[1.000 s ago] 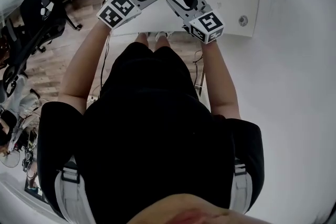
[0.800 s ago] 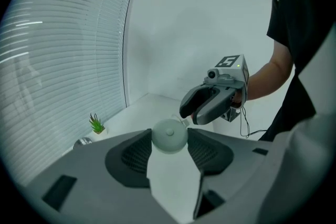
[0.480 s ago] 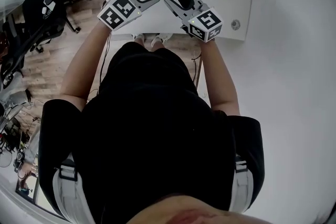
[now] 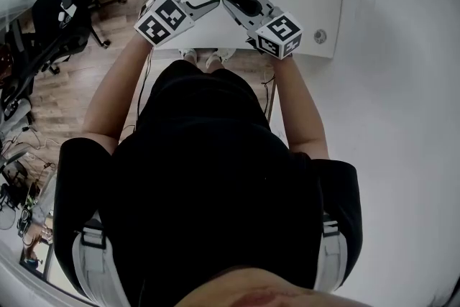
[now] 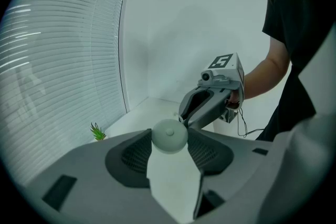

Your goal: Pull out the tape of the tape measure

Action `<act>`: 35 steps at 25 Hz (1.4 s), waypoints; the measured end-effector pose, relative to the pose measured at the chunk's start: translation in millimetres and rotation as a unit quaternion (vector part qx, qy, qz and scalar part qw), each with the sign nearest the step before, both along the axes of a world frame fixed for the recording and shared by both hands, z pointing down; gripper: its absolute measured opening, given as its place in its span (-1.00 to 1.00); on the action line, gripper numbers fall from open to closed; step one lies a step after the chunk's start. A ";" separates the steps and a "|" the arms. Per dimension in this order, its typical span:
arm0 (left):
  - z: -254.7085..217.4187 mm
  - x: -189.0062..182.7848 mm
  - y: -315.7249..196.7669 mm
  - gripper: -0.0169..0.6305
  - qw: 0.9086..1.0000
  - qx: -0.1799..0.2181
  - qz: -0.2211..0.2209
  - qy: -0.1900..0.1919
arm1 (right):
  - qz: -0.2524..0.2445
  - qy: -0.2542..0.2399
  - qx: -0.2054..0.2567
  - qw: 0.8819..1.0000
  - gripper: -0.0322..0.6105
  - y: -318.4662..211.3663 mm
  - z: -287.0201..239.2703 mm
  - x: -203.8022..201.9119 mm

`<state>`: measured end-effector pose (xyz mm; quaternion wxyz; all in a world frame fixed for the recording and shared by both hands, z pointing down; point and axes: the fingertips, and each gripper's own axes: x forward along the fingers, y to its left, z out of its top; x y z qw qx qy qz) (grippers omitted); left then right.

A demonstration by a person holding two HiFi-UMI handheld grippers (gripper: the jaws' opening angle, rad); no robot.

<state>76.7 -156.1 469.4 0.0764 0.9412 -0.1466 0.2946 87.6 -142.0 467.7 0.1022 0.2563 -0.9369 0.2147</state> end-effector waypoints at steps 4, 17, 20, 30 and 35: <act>-1.9 0.1 -0.6 -0.25 1.000 0.000 0.000 0.000 | -0.001 0.001 0.007 1.000 -0.86 0.2 -3.7 0.1; -1.3 -0.1 -0.3 -0.25 1.000 -0.007 -0.009 -0.006 | 0.021 0.033 0.028 0.999 -0.88 2.3 -5.4 8.4; 1.3 -4.2 -2.6 -0.26 1.000 -0.004 -0.022 -0.013 | 0.039 0.032 0.028 0.998 -0.88 2.6 -5.1 31.1; 4.6 -35.7 -14.9 -0.26 0.999 -0.005 -0.038 -0.024 | 0.060 0.046 0.026 0.997 -0.88 -5.2 -3.6 52.5; 7.5 -42.3 -17.4 -0.26 0.999 -0.004 -0.040 -0.029 | 0.071 0.049 0.027 0.996 -0.88 -9.4 -4.3 62.9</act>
